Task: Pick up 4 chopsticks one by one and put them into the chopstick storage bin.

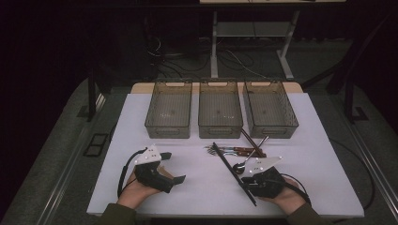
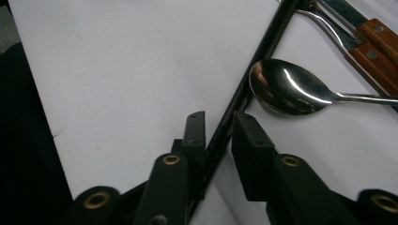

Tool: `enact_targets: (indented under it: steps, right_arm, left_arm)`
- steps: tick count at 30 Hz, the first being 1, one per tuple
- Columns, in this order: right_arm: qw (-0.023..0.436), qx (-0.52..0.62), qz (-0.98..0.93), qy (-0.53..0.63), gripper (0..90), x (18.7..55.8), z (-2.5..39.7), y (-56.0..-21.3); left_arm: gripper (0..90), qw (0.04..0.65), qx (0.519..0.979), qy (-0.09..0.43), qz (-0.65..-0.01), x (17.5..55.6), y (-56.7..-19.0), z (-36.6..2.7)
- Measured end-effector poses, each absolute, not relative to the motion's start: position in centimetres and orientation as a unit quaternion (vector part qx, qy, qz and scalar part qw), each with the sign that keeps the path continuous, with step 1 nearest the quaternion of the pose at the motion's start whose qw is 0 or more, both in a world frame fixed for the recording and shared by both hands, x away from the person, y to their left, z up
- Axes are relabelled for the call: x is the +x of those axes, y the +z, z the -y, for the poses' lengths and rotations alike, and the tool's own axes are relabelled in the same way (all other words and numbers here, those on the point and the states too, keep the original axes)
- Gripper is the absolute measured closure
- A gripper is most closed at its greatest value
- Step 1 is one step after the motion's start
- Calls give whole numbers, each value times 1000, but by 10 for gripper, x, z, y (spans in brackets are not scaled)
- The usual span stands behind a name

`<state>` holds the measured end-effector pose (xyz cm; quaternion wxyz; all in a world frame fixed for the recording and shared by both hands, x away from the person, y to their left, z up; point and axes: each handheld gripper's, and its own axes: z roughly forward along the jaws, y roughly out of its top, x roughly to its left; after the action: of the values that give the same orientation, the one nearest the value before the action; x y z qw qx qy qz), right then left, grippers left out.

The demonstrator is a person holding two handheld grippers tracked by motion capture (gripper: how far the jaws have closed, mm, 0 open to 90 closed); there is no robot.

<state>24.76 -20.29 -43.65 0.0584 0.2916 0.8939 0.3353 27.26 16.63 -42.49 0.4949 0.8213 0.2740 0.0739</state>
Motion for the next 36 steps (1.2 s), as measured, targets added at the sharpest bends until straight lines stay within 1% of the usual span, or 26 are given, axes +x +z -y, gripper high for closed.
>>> enact_targets:
  steps: [3,7,12,31,32,33,36]
  right_arm:
    - [63,293,-895,330,716,249,199,-439]
    - [71,294,-897,324,711,250,196,-441]
    - [80,292,-898,320,740,249,194,-442]
    - [82,289,-898,322,760,248,194,-442]
    - [82,288,-898,322,765,248,194,-442]
    - [80,288,-898,324,792,248,195,-442]
    - [79,288,-897,327,793,249,196,-441]
  left_arm:
    - [0,495,821,74,-274,272,-425,-166]
    - [0,495,821,74,-274,273,-425,-166]
    - [0,494,822,74,-274,273,-425,-166]
    - [0,495,821,74,-273,272,-425,-166]
    - [0,495,821,74,-273,272,-425,-166]
    - [0,495,821,74,-273,272,-425,-166]
    - [0,495,821,74,-273,272,-425,-166]
